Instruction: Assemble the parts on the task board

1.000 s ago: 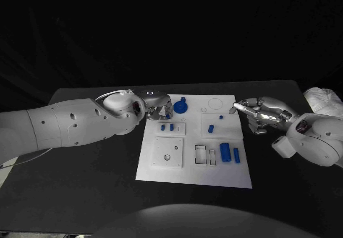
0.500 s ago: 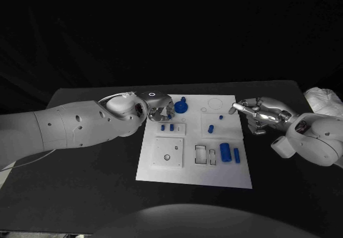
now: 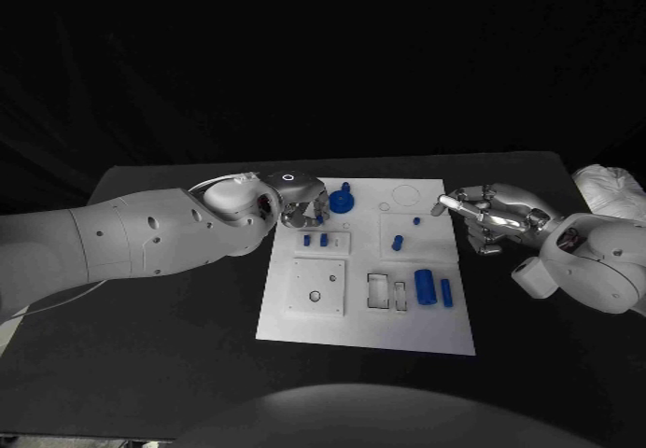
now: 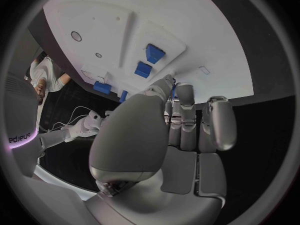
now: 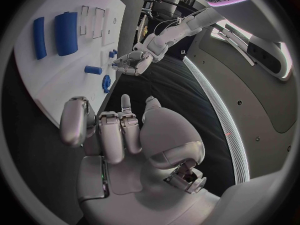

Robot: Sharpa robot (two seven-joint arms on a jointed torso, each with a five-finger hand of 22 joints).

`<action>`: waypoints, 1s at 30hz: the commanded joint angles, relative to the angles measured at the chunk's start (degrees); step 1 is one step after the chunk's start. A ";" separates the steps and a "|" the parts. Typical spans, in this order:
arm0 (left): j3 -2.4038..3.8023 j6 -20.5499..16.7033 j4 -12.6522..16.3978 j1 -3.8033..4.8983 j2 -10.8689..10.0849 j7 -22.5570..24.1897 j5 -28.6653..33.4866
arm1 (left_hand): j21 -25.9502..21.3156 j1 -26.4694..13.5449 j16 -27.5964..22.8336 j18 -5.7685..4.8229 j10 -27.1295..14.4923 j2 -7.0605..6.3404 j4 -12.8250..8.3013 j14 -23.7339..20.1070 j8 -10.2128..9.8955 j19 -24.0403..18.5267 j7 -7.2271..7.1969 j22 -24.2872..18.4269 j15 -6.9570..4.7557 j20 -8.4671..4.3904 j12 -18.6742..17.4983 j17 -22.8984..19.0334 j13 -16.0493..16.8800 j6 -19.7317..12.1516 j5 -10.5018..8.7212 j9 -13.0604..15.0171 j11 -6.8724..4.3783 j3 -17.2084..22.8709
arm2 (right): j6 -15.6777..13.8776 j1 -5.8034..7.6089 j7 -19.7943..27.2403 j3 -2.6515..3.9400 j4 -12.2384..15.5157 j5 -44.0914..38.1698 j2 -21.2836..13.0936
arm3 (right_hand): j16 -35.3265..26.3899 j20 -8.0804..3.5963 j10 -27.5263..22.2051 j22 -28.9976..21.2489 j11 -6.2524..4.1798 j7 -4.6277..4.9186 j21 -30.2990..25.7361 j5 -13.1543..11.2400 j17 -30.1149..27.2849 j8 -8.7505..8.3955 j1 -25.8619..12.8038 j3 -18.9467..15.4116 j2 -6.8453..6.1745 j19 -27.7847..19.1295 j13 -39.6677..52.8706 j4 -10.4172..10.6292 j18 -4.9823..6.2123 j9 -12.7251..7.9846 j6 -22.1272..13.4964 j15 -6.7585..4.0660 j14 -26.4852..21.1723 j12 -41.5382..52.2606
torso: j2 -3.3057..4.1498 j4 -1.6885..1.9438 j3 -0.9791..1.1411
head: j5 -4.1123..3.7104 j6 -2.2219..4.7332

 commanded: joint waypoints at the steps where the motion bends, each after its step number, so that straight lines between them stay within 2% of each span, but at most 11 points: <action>1: 0.02 1.83 -0.05 -0.07 0.22 -0.66 -0.52 | -0.38 -0.10 -0.32 -0.22 0.16 -0.51 0.13 -0.53 -0.34 -0.41 -0.10 10.62 0.09 -0.10 -0.38 -0.25 -0.11 -0.31 0.21 -0.09 -0.11 0.33 | 1.19 -0.06 -0.05 0.00 0.07 -0.10 0.00 | -0.35 0.05 5.52 9.12 -0.71 0.20 -0.25 0.34 11.16 -0.23 0.27 0.18 0.24 -0.48 5.80 -0.29 1.04 -0.08 0.09 -0.39 3.37 -0.21 | 0.06 -0.03 -0.02 | -0.11 0.00; 8: 0.02 3.08 -0.17 -0.11 0.25 -1.04 -0.52 | -0.90 -0.23 -0.96 -0.12 0.08 -0.66 0.18 -1.13 -0.11 -0.69 -0.19 10.49 0.05 -0.07 -0.66 -1.04 -0.22 0.33 0.25 -0.03 -0.20 0.33 | 1.27 -0.07 -0.16 0.00 0.06 -0.10 -0.03 | -0.37 0.06 5.48 9.10 -0.70 0.20 -0.32 0.39 11.14 -0.24 0.35 0.22 0.27 -0.54 5.77 -0.33 1.05 -0.09 0.08 -0.38 3.35 -0.23 | 0.02 0.01 0.00 | -0.17 0.00; 21: 0.02 3.42 -0.16 -0.15 0.31 -1.20 -0.33 | -1.38 -0.37 -1.41 -0.04 -0.25 -0.87 0.30 -1.65 -0.65 -0.97 -0.48 10.37 0.08 -0.03 -1.11 -1.60 -0.40 -0.40 0.20 -0.30 -0.23 0.42 | 1.42 -0.22 -0.35 0.00 -0.08 -0.10 0.25 | -0.45 0.11 5.36 9.03 -0.68 0.23 -0.57 0.52 11.05 -0.31 0.67 0.40 0.42 -0.73 5.66 -0.44 1.11 -0.12 0.06 -0.35 3.27 -0.30 | 0.01 0.02 -0.03 | 0.04 0.00; 30: 0.02 2.61 -0.08 -0.16 0.18 -1.27 -0.27 | -2.19 -1.60 -1.78 0.06 -2.70 -2.15 1.39 -2.33 -3.49 -1.39 -3.35 10.21 0.74 0.23 -2.84 -2.34 -1.04 -6.05 -0.86 -1.74 0.82 0.34 | 1.48 -0.27 -0.54 0.00 -0.14 -0.10 0.26 | -0.57 0.12 5.21 8.96 -0.66 0.23 -0.80 0.55 10.93 -0.33 0.78 0.46 0.45 -0.89 5.53 -0.48 1.16 -0.12 0.07 -0.34 3.18 -0.39 | -0.01 0.04 -0.02 | 0.08 0.00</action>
